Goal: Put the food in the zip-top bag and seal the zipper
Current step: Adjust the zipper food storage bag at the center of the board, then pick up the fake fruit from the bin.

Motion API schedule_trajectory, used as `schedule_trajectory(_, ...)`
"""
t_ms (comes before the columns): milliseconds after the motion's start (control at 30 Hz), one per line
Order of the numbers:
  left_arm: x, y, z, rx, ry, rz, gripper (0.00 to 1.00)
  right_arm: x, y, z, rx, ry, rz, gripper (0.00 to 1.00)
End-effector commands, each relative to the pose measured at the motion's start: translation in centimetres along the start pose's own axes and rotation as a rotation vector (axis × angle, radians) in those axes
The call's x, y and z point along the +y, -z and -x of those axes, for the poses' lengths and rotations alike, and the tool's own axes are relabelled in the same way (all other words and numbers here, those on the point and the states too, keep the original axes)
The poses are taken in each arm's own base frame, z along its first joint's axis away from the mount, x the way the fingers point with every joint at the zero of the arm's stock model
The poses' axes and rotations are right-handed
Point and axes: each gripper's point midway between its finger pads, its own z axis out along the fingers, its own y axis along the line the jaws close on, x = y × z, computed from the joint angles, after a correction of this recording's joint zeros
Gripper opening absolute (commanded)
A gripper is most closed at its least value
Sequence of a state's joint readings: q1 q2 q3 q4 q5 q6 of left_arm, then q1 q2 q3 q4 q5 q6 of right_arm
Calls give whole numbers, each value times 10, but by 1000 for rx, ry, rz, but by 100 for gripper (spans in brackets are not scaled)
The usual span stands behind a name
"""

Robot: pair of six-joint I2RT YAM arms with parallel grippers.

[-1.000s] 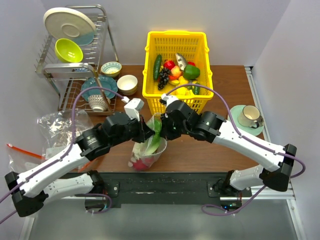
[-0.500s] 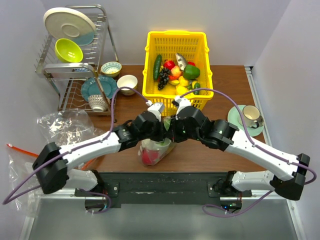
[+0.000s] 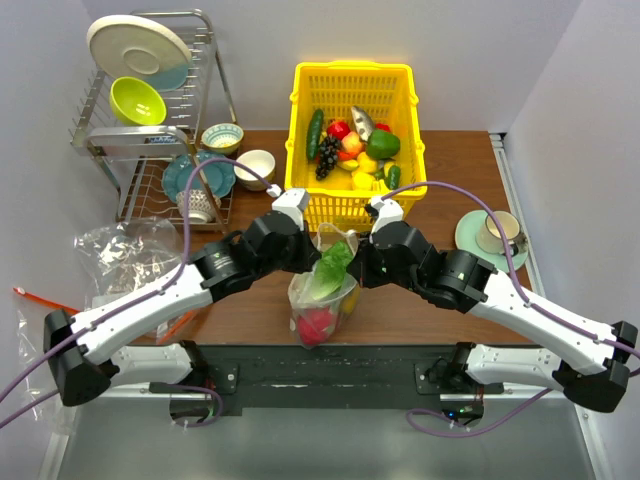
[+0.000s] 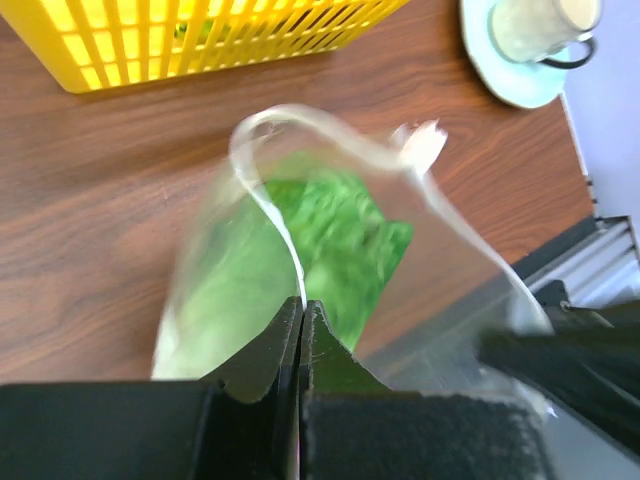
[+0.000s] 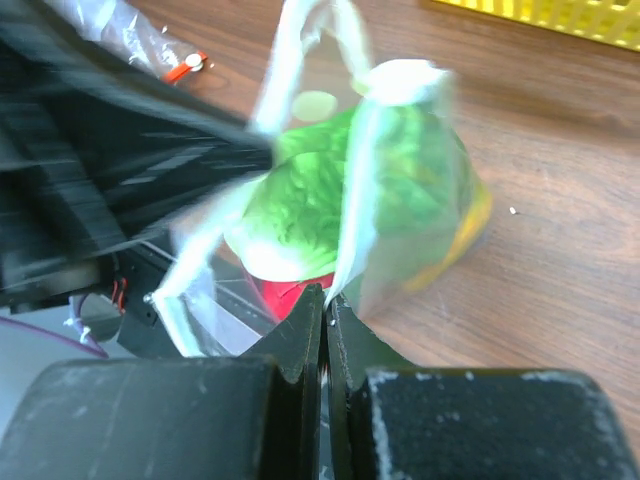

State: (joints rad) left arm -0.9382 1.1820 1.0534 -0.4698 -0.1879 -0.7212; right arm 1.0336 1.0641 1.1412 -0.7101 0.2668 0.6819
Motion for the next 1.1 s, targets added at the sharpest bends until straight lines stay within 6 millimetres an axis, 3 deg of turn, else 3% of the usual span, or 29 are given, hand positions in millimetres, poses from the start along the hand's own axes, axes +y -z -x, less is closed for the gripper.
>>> schedule_trajectory(0, 4, 31, 7, 5, -22, 8, 0, 6, -5, 20, -83, -24, 6, 0)
schedule_trajectory(167, 12, 49, 3, -9, 19, 6, 0, 9, -17, 27, -59, 26, -19, 0)
schedule_trajectory(400, 20, 76, 11, -58, 41, 14, 0, 24, -22, 52, -58, 94, -6, 0)
schedule_trajectory(433, 21, 81, 12, -62, 41, 18, 0, 27, -22, 55, -56, 97, 1, 3)
schedule_trajectory(500, 27, 82, 12, -72, 39, 38, 0, 34, -17, 67, -65, 121, 18, 32)
schedule_trajectory(567, 30, 83, 13, -87, 45, 47, 0, 39, -12, 81, -67, 150, 18, 51)
schedule_trajectory(633, 29, 81, 11, -111, 70, 19, 0, 36, -15, 91, -54, 163, -5, 51)
schedule_trajectory(667, 28, 80, 9, -117, 78, 1, 0, 38, -6, 103, -67, 172, -1, 52)
schedule_trajectory(767, 26, 78, 4, -127, 102, -37, 0, 32, -3, 128, -83, 165, -1, 53)
schedule_trajectory(900, 27, 79, 5, -129, 98, -31, 0, 5, -5, 166, -114, 113, -23, 54)
schedule_trajectory(1067, 25, 79, 6, -126, 91, -35, 0, -25, -35, 194, -113, 85, -103, 57)
